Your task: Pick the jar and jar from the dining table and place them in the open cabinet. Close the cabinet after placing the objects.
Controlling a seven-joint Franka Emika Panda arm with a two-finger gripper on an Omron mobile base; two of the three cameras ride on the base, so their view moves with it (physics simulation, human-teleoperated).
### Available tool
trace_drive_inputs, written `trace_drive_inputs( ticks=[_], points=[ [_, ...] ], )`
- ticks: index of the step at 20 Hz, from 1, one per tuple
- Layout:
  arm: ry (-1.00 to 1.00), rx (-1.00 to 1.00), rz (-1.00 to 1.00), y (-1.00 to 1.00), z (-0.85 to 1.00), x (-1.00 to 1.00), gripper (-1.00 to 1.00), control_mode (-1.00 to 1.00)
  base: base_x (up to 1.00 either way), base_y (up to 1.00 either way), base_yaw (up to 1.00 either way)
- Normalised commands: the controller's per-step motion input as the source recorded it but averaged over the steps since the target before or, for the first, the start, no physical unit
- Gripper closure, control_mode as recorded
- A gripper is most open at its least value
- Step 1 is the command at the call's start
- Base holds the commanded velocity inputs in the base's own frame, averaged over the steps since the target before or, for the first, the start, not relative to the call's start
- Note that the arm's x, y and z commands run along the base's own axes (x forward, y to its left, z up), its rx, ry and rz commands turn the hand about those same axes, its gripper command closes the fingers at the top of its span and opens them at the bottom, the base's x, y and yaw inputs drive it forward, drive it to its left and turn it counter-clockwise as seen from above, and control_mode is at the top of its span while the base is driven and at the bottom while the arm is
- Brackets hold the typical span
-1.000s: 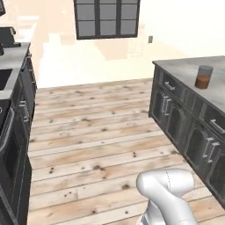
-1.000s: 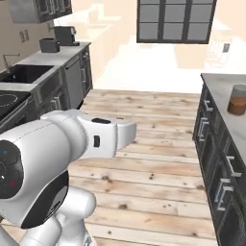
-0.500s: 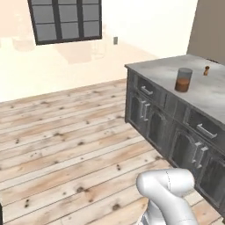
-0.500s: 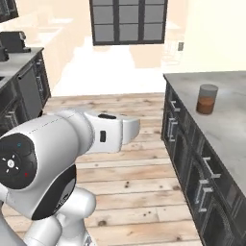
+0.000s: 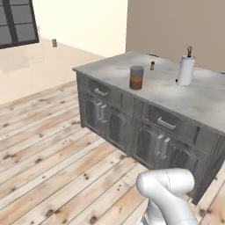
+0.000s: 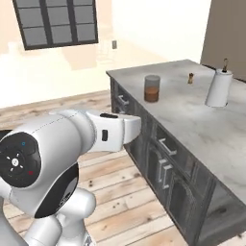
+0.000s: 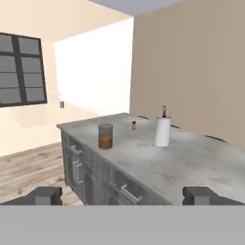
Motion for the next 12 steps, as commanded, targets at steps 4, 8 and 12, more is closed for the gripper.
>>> trace_drive_inputs(
  ticks=[4,8,12],
  points=[
    [0.00,0.00,0.00,0.00,0.00,0.00,-1.00,1.00,0.21,0.11,-0.55],
    [0.00,0.00,0.00,0.00,0.00,0.00,-1.00,1.00,0.21,0.22,-0.55],
    [0.00,0.00,0.00,0.00,0.00,0.00,-1.00,1.00,0.19,0.28,-0.54]
  ],
)
